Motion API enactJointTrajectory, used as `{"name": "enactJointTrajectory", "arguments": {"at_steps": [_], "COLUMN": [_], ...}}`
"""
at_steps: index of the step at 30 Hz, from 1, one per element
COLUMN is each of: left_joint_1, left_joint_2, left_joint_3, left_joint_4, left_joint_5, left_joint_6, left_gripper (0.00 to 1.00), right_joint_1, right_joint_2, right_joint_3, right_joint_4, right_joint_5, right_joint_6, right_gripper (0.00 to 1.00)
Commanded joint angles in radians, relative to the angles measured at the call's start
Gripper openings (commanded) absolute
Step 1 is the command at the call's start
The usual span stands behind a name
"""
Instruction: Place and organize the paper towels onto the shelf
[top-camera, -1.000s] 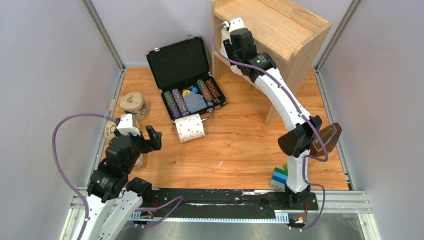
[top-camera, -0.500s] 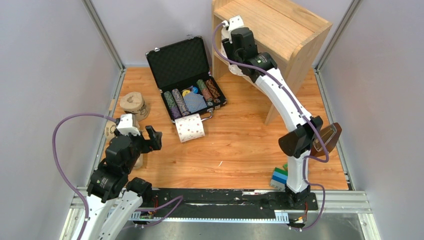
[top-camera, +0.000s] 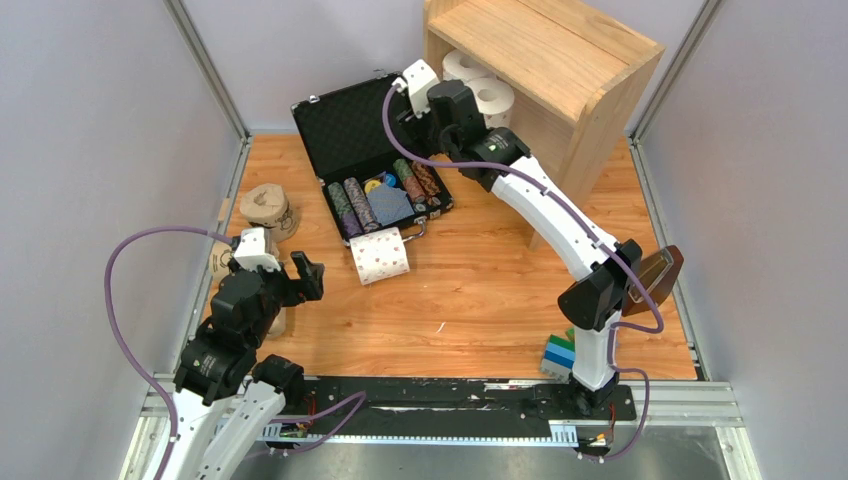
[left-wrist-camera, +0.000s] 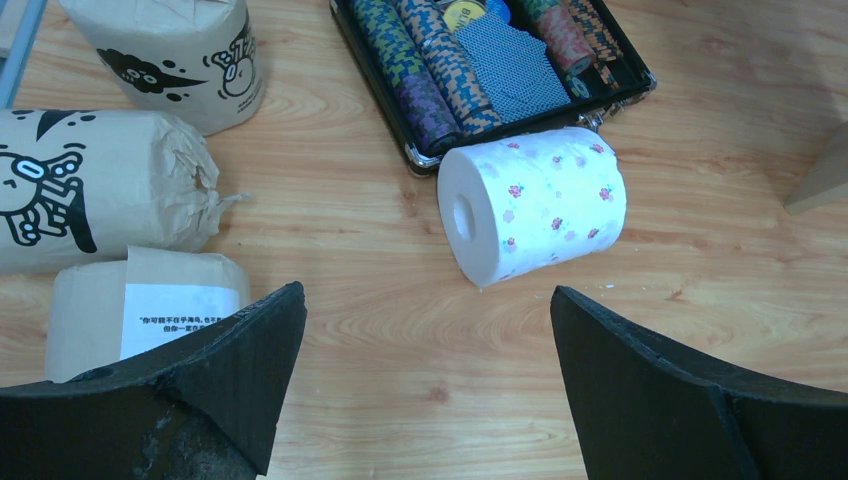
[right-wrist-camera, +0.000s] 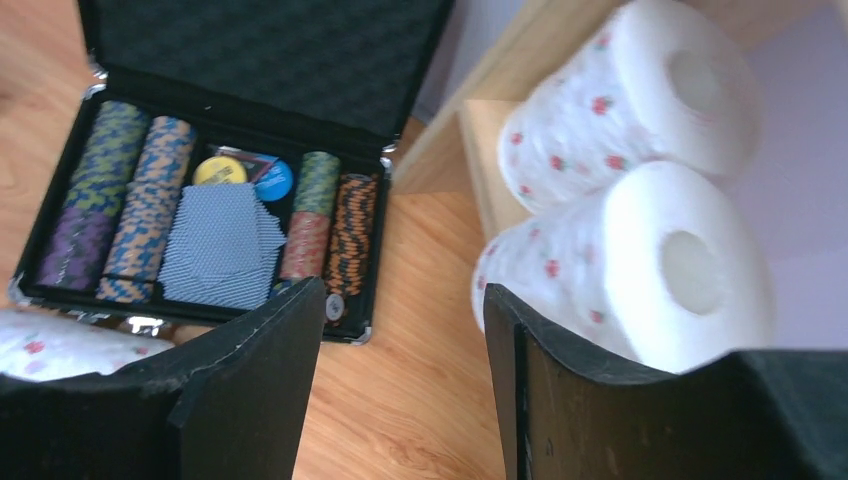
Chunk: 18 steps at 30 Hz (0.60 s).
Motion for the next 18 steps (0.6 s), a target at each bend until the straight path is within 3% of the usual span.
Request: {"name": "enactJointTrajectory", "arguments": {"at_steps": [1,8,18], "left_joint_1": [-0.003,-0.004,-0.003], "left_joint_2": [0.002,-0.004,-0.003], "left_joint_3": [-0.004,-0.004,-0.006], "left_joint_4": [0.024,0.025,0.027], "left_joint_5": [0.002,0.001,0.005], "left_joint_6": [-0.012,-0.013,-0.012], "left_gripper": [1.0,1.0,1.0], "right_joint_1": [0.006,-0.017,-0.11], "right_joint_2": [-0.01,0.027,0.091], "right_joint_3": [-0.048,-0.124,-0.073], "right_joint_4": [0.045,0.044,0.045], "right_joint_5": [-0.054,-0.008,0.039], "right_joint_6": [0.002,0.012,0.026], "right_gripper": [0.61,0.61,0.62]}}
